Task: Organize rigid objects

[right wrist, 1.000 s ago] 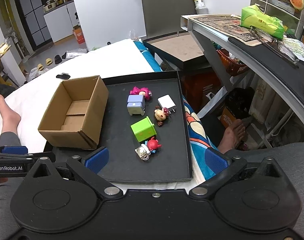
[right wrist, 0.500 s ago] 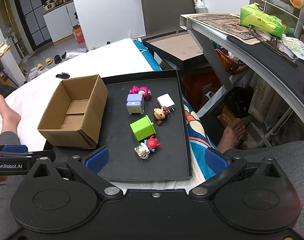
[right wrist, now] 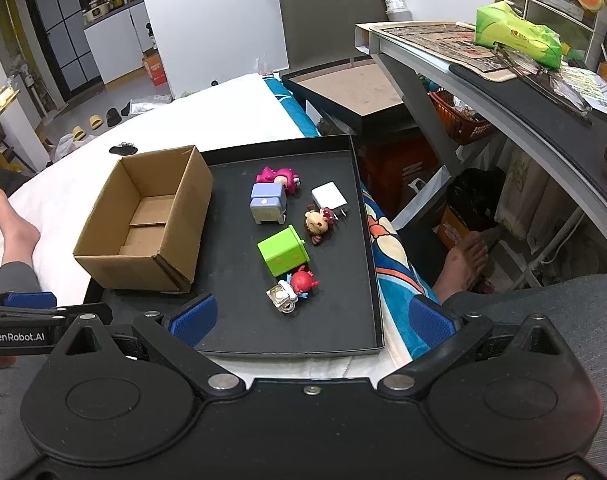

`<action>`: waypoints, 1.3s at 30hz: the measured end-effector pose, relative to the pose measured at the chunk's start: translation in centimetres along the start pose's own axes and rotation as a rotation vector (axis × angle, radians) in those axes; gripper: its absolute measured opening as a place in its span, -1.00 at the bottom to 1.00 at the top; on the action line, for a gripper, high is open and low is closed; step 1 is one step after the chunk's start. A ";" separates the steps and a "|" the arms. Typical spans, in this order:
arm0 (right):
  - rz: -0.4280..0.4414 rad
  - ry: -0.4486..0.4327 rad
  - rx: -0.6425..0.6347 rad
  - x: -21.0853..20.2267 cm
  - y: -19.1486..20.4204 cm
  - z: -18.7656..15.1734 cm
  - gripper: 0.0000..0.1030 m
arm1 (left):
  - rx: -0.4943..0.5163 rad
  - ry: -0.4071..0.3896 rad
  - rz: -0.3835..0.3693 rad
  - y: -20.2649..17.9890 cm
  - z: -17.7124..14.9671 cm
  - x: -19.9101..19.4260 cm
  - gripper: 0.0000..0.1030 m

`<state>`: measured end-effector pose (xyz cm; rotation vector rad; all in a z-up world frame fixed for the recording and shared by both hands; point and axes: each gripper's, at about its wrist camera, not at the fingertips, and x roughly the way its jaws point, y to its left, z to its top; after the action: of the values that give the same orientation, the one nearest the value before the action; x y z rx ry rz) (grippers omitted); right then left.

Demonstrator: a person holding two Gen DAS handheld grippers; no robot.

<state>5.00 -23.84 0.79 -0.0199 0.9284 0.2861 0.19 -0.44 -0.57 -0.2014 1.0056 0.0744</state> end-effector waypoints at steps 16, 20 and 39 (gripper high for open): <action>0.010 0.001 -0.005 0.0 0.1 0.0 1.00 | -0.013 0.001 -0.004 0.2 0.1 0.4 0.68; 0.009 0.005 -0.017 0.0 0.1 0.2 1.00 | -0.028 0.006 -0.013 0.3 0.4 0.8 0.68; 0.001 0.064 -0.036 3.5 0.3 2.0 1.00 | -0.092 0.038 -0.017 3.2 2.8 4.5 0.68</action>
<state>8.47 -22.43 -0.76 -0.0616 0.9865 0.3044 4.40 3.13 -3.38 -0.2968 1.0389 0.1017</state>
